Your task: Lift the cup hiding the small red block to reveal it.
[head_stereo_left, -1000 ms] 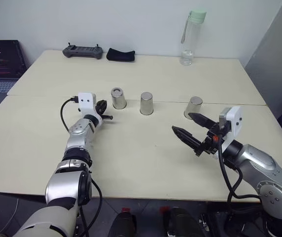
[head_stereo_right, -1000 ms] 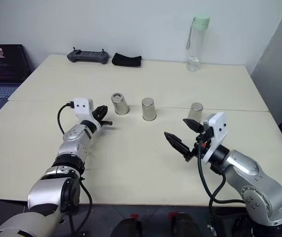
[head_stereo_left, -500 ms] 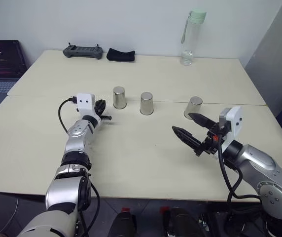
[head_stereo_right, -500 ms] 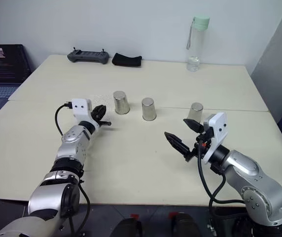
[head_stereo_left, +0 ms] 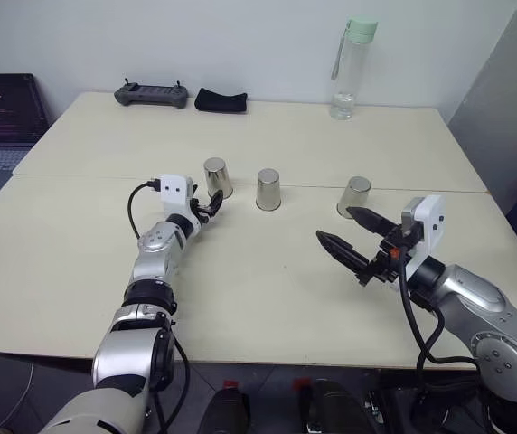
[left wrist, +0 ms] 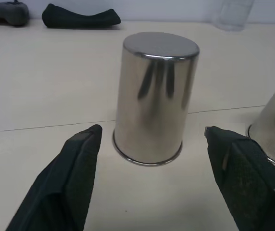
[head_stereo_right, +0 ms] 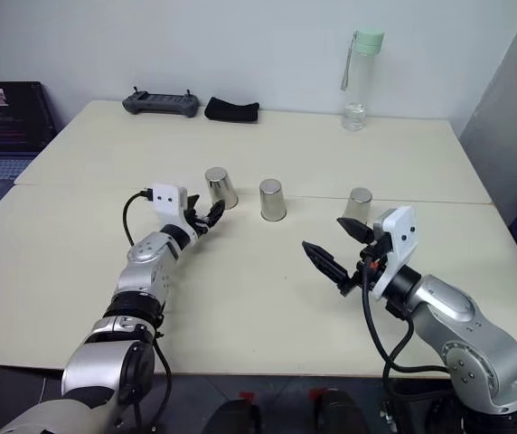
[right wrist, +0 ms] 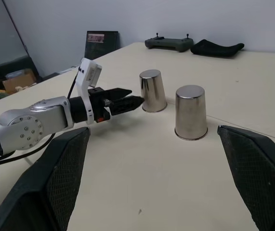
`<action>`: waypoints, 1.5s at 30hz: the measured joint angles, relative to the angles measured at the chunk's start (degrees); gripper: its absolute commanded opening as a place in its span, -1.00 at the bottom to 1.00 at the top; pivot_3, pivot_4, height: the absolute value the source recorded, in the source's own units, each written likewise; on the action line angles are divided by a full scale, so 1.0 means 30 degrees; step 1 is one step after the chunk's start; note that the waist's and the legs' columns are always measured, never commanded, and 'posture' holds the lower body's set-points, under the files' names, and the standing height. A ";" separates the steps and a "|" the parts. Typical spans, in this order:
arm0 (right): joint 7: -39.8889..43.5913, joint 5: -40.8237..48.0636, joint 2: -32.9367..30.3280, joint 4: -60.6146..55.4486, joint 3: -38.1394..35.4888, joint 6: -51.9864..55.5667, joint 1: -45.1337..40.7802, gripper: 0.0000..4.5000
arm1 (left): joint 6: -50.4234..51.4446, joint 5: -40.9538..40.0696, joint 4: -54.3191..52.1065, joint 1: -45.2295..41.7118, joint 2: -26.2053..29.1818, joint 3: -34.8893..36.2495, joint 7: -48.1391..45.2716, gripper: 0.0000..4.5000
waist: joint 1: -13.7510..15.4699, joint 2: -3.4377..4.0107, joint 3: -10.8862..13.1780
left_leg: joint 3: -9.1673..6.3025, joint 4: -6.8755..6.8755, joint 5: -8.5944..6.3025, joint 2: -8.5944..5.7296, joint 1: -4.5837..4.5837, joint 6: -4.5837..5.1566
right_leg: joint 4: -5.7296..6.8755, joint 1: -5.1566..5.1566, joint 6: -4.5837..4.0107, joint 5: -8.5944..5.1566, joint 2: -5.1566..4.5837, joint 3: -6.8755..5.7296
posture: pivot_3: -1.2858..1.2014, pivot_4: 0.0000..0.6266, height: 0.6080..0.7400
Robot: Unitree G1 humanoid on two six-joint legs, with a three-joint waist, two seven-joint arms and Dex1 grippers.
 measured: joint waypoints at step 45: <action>-0.1617 -0.0103 0.0098 -0.0814 -0.0042 -0.0001 0.0924 1.00 | -0.2143 0.1780 0.6841 -0.4977 -0.0414 0.0429 0.2601 0.17 | -0.0004 -0.0006 0.0003 | 0.0005 0.0000 0.0000 -0.0032 -0.0015 -0.0001 | 0.0000 -0.0007 0.0003 0.0000 0.0017 -0.0014 | 0.03 -0.52 1.00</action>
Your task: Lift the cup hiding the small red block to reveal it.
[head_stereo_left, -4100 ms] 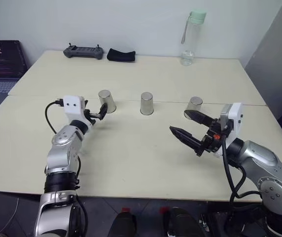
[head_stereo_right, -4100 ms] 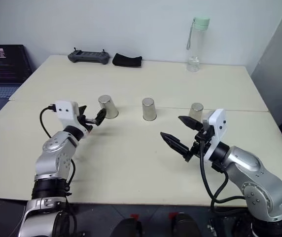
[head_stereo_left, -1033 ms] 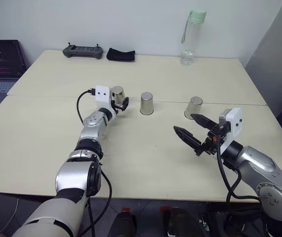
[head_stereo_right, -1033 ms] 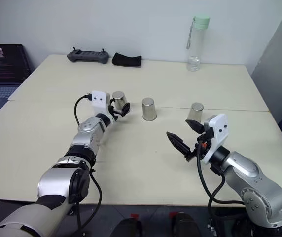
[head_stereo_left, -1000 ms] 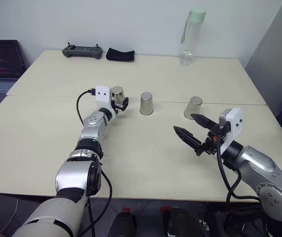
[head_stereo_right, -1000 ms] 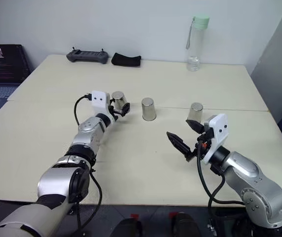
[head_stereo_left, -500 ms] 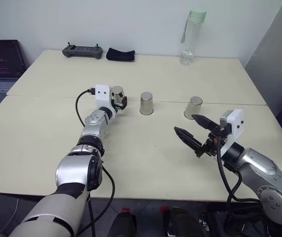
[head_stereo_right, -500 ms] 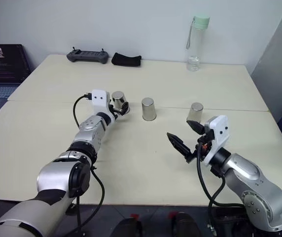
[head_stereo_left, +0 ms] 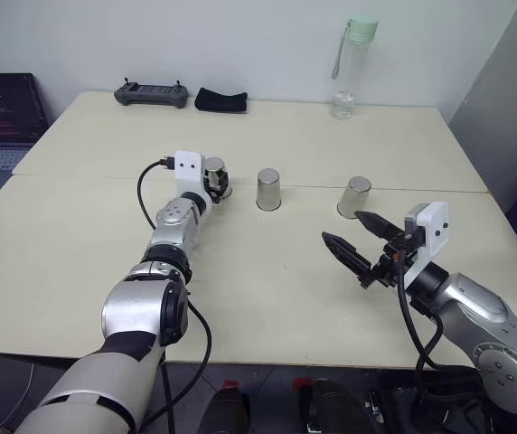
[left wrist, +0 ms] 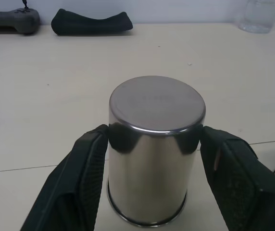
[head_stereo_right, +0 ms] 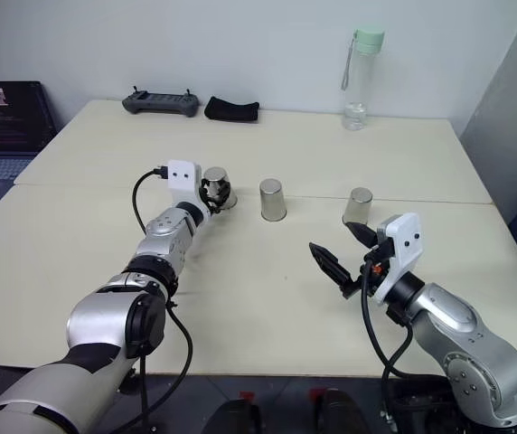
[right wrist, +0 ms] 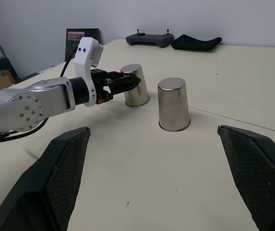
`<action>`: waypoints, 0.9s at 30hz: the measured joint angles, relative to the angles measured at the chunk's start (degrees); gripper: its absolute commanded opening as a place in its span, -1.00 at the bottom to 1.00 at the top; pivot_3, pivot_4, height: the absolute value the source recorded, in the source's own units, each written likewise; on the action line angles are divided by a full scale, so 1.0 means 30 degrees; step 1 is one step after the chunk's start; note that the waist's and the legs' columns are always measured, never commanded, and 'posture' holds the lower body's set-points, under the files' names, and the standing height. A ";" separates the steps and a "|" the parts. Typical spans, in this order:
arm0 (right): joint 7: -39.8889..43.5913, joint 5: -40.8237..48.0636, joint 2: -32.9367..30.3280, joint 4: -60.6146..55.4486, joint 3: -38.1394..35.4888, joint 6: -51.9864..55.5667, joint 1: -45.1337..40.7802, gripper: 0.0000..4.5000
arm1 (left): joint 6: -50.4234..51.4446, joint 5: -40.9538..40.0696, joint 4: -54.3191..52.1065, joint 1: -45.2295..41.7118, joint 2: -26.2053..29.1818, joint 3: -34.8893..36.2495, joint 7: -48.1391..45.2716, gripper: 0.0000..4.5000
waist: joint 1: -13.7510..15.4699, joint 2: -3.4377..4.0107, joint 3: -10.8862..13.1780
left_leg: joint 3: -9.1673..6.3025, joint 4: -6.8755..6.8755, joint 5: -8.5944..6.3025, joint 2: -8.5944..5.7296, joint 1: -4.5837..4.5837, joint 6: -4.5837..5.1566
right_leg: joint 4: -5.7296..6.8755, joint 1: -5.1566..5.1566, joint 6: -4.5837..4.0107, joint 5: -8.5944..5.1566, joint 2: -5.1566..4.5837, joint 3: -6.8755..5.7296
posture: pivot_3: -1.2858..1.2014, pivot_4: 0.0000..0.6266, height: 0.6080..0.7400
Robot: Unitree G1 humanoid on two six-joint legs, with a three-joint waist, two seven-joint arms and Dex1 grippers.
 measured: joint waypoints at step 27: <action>0.0092 -0.0340 0.0196 0.0087 0.0111 -0.0033 -0.0045 1.00 | 0.1333 -0.0415 -0.6962 0.1594 -0.0544 0.0000 0.0843 0.17 | -0.0039 0.0001 0.0000 | 0.0010 0.0000 0.0006 0.0024 0.0008 -0.0012 | 0.0013 0.0000 -0.0003 0.0002 -0.0033 0.0030 | 0.03 -0.52 1.00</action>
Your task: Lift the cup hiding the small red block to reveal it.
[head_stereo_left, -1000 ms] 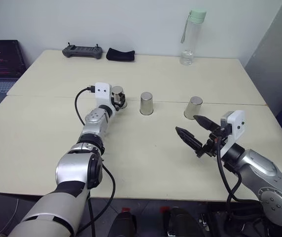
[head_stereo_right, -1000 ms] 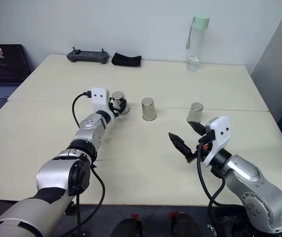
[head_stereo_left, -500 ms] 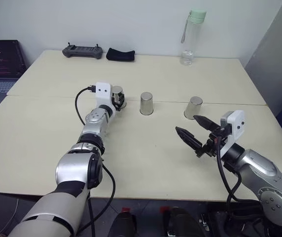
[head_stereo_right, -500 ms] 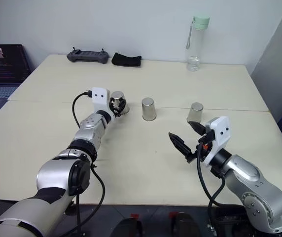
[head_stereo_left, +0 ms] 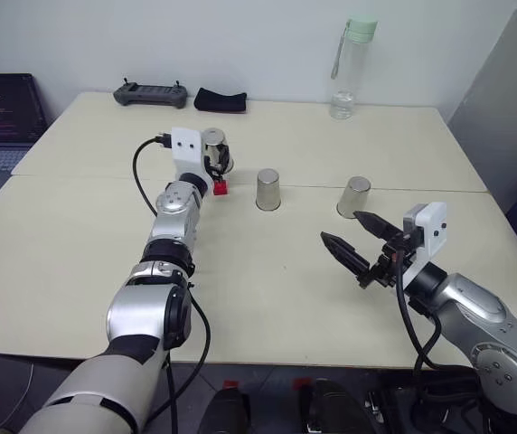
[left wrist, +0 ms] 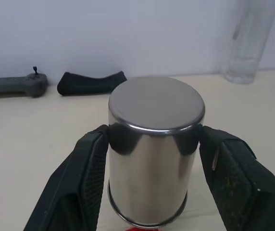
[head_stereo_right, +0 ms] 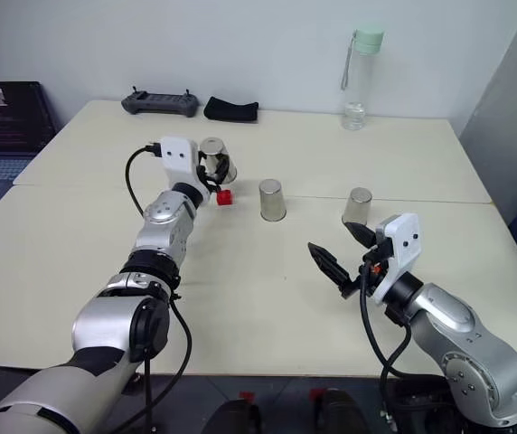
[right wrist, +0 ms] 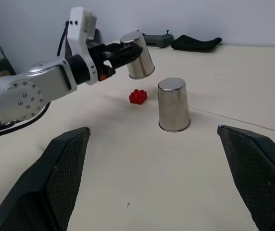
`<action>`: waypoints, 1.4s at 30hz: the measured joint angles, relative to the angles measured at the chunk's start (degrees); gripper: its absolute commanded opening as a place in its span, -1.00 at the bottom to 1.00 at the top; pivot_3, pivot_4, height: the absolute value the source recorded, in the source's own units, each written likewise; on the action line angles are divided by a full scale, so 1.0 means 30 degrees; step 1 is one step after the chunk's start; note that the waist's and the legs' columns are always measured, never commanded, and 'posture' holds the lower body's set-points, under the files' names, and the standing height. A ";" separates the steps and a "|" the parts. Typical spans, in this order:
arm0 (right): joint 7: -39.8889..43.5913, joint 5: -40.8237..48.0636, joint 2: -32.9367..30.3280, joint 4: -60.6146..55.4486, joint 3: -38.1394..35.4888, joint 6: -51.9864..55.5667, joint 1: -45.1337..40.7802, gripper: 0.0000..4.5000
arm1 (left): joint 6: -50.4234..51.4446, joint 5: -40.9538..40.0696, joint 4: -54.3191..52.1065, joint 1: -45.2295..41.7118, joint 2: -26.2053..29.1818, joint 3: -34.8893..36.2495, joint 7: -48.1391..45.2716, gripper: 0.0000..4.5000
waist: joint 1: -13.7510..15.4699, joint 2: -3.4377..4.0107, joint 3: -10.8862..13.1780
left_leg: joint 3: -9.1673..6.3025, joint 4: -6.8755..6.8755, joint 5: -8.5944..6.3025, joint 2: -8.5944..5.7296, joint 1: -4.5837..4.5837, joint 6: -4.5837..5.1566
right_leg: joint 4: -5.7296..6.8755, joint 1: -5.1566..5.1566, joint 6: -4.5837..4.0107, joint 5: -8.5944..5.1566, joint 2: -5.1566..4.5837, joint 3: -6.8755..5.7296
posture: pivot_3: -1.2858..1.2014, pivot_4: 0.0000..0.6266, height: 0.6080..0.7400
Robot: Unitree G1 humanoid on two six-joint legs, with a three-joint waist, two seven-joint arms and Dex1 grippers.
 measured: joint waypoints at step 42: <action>0.0413 -0.0054 -0.0036 0.0063 0.0316 -0.0171 -0.0001 1.00 | 0.7773 -0.1999 -1.2306 1.0197 0.1126 0.1414 0.1045 1.00 | 0.0053 -0.0003 -0.0003 | -0.0035 0.0018 0.0009 0.0016 0.0028 -0.0015 | 0.0015 0.0025 0.0000 0.0000 -0.0012 -0.0007 | 0.03 -0.52 1.00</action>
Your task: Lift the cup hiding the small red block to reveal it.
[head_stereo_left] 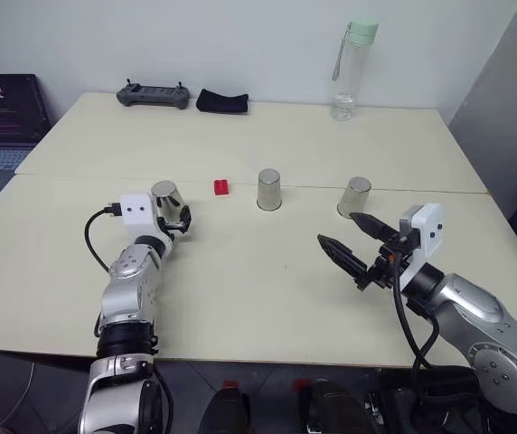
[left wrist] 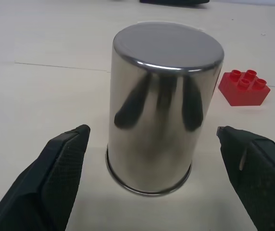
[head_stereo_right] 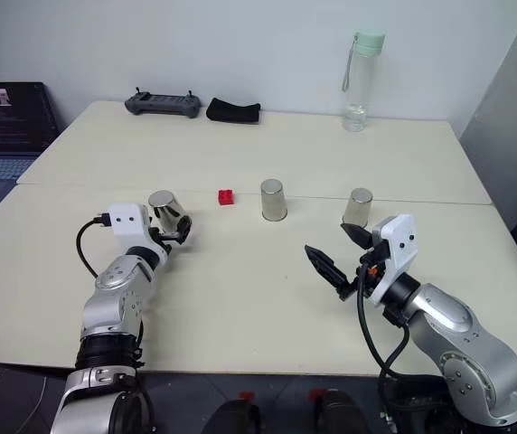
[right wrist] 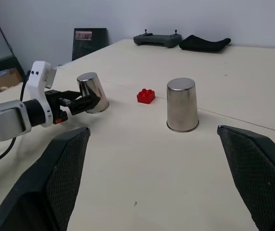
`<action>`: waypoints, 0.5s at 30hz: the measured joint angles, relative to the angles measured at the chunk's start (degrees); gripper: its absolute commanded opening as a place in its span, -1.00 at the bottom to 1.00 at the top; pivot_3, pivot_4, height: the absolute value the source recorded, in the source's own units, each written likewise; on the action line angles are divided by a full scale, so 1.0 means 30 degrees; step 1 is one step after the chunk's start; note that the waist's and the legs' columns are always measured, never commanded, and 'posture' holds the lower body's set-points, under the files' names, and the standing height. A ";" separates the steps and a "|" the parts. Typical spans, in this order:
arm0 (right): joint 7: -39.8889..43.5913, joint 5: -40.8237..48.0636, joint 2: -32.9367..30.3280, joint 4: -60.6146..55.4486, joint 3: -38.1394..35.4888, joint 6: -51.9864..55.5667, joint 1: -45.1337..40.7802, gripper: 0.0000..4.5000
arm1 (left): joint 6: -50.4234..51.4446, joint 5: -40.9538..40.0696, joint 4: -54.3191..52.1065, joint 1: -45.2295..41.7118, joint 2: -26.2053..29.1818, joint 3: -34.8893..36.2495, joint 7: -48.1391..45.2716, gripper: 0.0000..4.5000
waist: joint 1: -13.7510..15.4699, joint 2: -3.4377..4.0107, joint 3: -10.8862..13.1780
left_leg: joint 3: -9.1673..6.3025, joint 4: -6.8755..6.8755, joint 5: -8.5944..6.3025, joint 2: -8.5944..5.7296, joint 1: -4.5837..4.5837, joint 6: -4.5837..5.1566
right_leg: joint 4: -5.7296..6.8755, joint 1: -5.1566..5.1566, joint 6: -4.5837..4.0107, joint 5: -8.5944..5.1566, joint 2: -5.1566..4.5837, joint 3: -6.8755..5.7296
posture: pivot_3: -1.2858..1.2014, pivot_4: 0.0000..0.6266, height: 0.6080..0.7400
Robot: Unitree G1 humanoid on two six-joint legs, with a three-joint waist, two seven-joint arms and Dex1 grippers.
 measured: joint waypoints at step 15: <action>-0.3293 -0.3410 0.0227 -0.0710 0.0067 -0.0036 0.3260 1.00 | 0.6836 -0.1781 -1.5423 0.9226 0.0830 0.0011 -0.0307 1.00 | 0.0048 -0.0001 -0.0001 | 0.0029 -0.0020 0.0000 0.0007 0.0007 -0.0005 | -0.0028 0.0007 0.0089 -0.0056 -0.0027 0.0038 | 0.03 -0.52 1.00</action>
